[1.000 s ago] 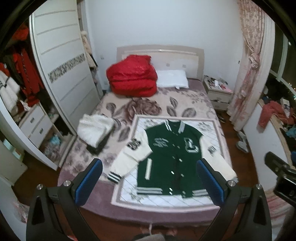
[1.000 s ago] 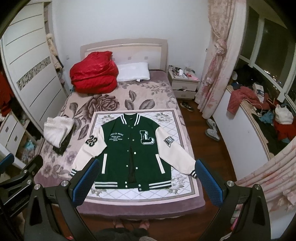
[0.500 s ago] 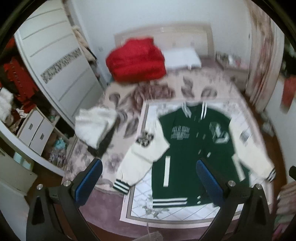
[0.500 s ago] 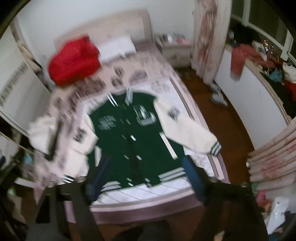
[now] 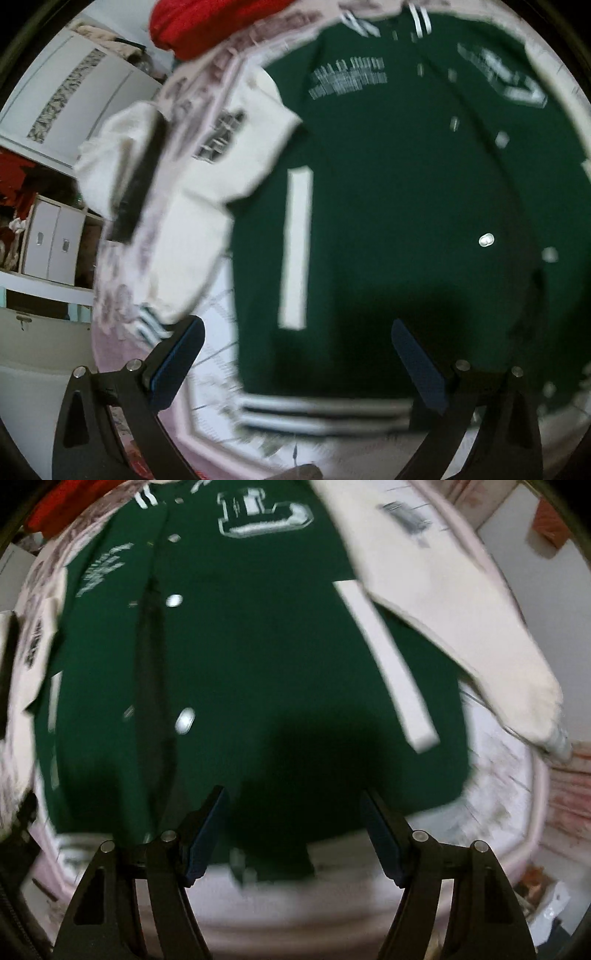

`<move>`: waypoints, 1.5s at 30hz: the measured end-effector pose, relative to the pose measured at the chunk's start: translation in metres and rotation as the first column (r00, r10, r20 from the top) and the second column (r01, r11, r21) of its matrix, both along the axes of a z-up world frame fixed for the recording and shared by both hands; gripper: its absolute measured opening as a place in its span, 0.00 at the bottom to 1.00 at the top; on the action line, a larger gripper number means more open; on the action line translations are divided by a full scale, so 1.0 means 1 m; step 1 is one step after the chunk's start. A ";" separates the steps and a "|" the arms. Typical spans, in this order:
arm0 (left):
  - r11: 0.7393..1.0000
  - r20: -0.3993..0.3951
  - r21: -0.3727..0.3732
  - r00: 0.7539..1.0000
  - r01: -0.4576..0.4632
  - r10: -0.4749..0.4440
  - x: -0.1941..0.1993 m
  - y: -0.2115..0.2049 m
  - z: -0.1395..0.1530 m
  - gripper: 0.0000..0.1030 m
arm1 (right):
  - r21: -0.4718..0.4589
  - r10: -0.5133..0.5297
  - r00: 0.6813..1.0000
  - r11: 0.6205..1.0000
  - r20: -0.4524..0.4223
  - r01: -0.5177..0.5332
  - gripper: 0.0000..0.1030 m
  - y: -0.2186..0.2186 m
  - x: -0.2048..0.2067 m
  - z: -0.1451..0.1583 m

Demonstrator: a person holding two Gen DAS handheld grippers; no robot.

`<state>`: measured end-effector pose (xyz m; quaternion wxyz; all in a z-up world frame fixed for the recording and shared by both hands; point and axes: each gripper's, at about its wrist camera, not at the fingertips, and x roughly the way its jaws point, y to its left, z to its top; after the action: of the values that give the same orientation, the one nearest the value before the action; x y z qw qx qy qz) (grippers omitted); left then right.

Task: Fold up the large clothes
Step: 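Lower the right tool to the cream sleeve cuff and grasp it, then lift the striped cuff with the right tool and fold it across the jacket body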

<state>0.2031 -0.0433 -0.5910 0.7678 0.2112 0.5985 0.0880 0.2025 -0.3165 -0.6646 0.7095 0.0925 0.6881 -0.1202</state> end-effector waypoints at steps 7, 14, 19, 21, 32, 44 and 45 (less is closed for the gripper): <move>0.999 -0.033 -0.037 0.999 0.002 -0.003 -0.013 -0.011 -0.052 1.00 | -0.091 0.072 0.997 0.993 -0.022 -0.074 0.72 0.019 0.011 -0.066; 0.997 -0.090 -0.070 0.996 -0.014 0.008 -0.060 -0.009 -0.051 1.00 | -0.021 0.115 0.985 0.993 -0.127 -0.118 0.72 0.013 -0.047 -0.085; 0.997 -0.165 -0.070 0.986 -0.021 0.009 -0.093 -0.008 -0.048 1.00 | 0.036 0.087 0.974 0.996 -0.210 -0.081 0.73 0.002 -0.095 -0.099; 0.997 -0.188 -0.077 0.982 -0.029 0.014 -0.097 -0.009 -0.040 1.00 | 0.073 0.066 0.975 0.996 -0.212 -0.052 0.73 -0.006 -0.109 -0.099; 0.981 -0.008 -0.137 0.990 0.141 -0.143 -0.016 -0.093 0.025 1.00 | 0.336 -0.750 0.655 0.643 0.096 0.688 0.76 -0.247 -0.258 -0.016; 0.973 -0.012 -0.129 0.981 0.191 -0.195 0.025 -0.178 -0.017 1.00 | 0.552 -0.931 0.134 0.313 0.340 0.773 0.47 -0.361 -0.347 -0.043; 0.973 -0.010 -0.128 0.980 0.194 -0.197 0.026 -0.180 -0.017 1.00 | 0.538 -0.925 0.137 0.321 0.354 0.779 0.08 -0.359 -0.339 -0.044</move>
<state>0.2295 -0.2231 -0.6080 0.7778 0.2212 0.5876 -0.0284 -0.1370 -0.6753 -0.7089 0.6727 0.5811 0.2441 -0.3876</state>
